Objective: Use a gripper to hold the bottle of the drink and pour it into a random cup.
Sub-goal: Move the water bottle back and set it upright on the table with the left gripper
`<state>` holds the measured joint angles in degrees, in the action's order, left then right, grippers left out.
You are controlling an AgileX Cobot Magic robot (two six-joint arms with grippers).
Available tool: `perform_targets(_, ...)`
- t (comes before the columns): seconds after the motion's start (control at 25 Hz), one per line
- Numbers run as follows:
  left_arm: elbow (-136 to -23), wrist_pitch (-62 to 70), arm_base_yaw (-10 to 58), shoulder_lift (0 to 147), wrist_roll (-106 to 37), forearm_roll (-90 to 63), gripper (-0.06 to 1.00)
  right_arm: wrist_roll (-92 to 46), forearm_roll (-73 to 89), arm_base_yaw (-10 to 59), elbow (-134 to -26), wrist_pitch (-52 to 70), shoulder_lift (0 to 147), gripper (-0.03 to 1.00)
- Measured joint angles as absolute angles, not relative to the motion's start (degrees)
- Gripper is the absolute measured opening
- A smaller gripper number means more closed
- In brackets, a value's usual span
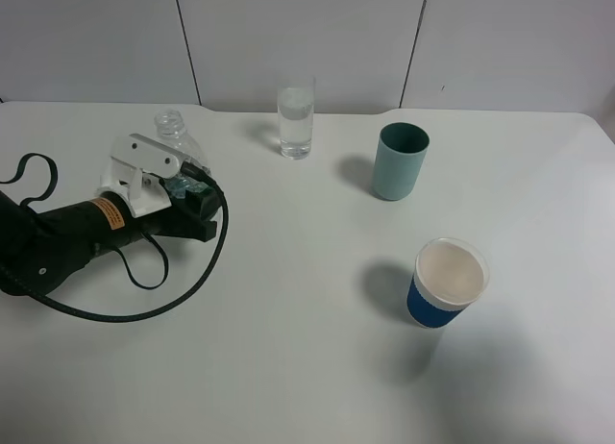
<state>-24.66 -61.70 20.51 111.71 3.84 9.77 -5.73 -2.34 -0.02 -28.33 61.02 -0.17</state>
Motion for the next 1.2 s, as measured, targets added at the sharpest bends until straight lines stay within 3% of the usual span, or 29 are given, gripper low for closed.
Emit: perform_targets(1.2,-24.66,-65.74,20.51,115.54,3.77,14.67,0.54,-5.73,-2.34,-0.02,-28.33,61.02,-0.17,0.74)
